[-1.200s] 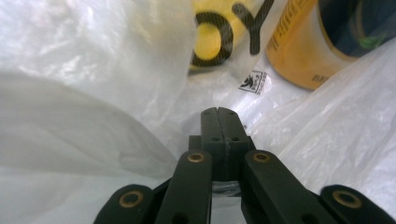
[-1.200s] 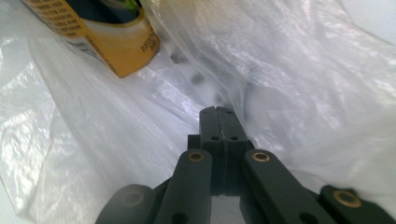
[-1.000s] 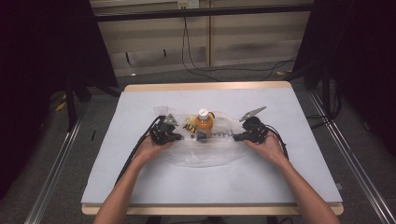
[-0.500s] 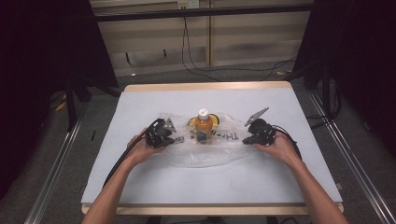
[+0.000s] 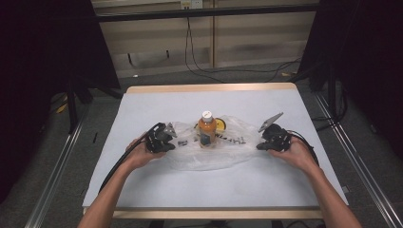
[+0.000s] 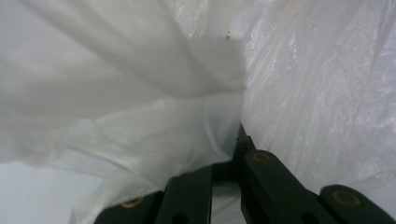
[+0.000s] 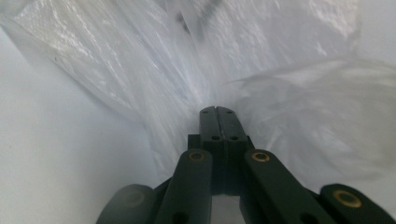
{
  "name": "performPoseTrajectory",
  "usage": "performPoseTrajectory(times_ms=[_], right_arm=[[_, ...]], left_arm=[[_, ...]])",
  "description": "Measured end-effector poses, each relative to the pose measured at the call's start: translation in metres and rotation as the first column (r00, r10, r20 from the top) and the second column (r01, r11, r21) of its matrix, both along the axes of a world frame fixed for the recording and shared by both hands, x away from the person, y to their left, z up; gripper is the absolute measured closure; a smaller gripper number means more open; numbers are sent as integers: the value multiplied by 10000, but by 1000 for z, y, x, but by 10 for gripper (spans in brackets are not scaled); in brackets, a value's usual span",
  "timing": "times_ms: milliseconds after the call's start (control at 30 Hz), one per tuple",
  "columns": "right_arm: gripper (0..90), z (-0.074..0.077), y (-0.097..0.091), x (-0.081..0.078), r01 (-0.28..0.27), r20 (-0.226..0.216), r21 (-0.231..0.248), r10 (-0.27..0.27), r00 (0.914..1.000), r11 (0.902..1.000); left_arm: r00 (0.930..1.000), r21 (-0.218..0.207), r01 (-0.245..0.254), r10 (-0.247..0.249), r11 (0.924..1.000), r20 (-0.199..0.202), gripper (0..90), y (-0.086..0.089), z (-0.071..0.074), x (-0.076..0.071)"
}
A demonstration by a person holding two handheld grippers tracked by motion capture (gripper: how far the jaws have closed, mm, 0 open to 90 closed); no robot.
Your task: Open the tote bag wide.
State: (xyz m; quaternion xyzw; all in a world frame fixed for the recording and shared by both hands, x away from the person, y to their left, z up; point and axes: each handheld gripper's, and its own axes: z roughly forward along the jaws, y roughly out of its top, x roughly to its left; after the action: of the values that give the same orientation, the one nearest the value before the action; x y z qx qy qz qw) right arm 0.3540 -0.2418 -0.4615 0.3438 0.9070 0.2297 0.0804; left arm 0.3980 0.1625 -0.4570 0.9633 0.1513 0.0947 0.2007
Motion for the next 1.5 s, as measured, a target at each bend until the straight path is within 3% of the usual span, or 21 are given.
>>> performPoseTrajectory(times_ms=[400, 467, 567, 600, 633, 667, 733, 767, 867, 933, 967, 1000, 1033, 1067, 1100, 1133, 1233, 1267, 1367, 1433, 1500], right_arm=[[900, 2, -18, -11, 132, 14, -393, -131, 9999, 9991], [900, 2, -20, -11, 224, 1, -287, -224, 9997, 9993], [900, 2, -20, -11, 273, 1, -197, -273, 9996, 9994], [900, 1, -20, -11, 301, -17, -24, -301, 9995, 9995], [900, 0, -21, -10, 251, 47, 165, -252, 9997, 9995], [900, 1, -21, -10, 268, 62, 188, -269, 9996, 9995], [900, 4, -20, -9, 294, 162, 726, -306, 9994, 9969], [900, 7, -19, -7, 184, 446, 1119, -235, 9987, 9935], [900, 16, -13, -7, 144, 597, 1798, -255, 9979, 9836], [900, 21, -8, -7, -101, 795, 2032, -63, 9968, 9791], [900, 23, -6, -7, -119, 850, 2037, -56, 9964, 9790], [900, 25, -3, -7, -239, 882, 2233, 42, 9961, 9745], [900, 27, -2, -7, -276, 866, 2374, 71, 9962, 9710], [900, 28, 1, -7, -354, 926, 2295, 144, 9956, 9727], [900, 30, 4, -7, -460, 944, 2211, 255, 9952, 9742], [900, 33, 7, -6, -504, 932, 2253, 300, 9952, 9730], [900, 42, 20, -2, -774, 1146, 1739, 579, 9917, 9817], [900, 45, 26, 1, -905, 1093, 1776, 717, 9914, 9799], [900, 46, 37, 7, -1060, 946, 1579, 918, 9913, 9818], [900, 46, 42, 12, -1196, 875, 1594, 1067, 9904, 9799], [900, 49, 50, 18, -1291, 823, 1577, 1173, 9897, 9790]], left_arm=[[10000, -261, -32, 31, 9997, -28, 900, 5, -1, -3], [10000, -279, -66, 66, 9996, -1, 900, 5, -1, -4], [9997, -883, -236, 225, 9958, -138, 900, 9, -3, -3], [9988, -1291, -412, 377, 9908, -300, 900, 12, -5, -2], [9985, -1436, -462, 415, 9886, -357, 900, 14, -6, -2], [9975, -1816, -607, 528, 9815, -479, 900, 15, -7, -2], [9976, -2000, -560, 466, 9782, -514, 900, 16, -7, -3], [9977, -2188, -561, 462, 9742, -502, 900, 15, -6, -3], [9981, -2693, -406, 268, 9622, -546, 900, 13, 1, -7], [9994, -3046, -249, 161, 9522, -314, 900, 11, 7, -11], [9990, -3341, -294, 161, 9421, -426, 900, 11, 11, -14], [9994, -3434, -245, 142, 9389, -325, 900, 11, 13, -15], [9994, -3392, -182, 71, 9405, -340, 900, 11, 17, -16], [9995, -3622, -164, 57, 9319, -306, 900, 11, 17, -18], [9997, -3616, -171, 100, 9322, -214, 900, 11, 20, -20], [9995, -3864, -162, 47, 9222, -307, 900, 12, 22, -22], [9990, -4021, -404, 286, 9147, -355, 900, 14, 29, -27], [9991, -4261, -350, 210, 9040, -375, 900, 14, 31, -28], [9990, -4418, -149, -57, 8970, -452, 900, 15, 38, -35], [9991, -4276, 103, -267, 9039, -324, 900, 11, 42, -38], [9981, -4270, 398, -557, 9034, -248, 900, 4, 45, -42]])
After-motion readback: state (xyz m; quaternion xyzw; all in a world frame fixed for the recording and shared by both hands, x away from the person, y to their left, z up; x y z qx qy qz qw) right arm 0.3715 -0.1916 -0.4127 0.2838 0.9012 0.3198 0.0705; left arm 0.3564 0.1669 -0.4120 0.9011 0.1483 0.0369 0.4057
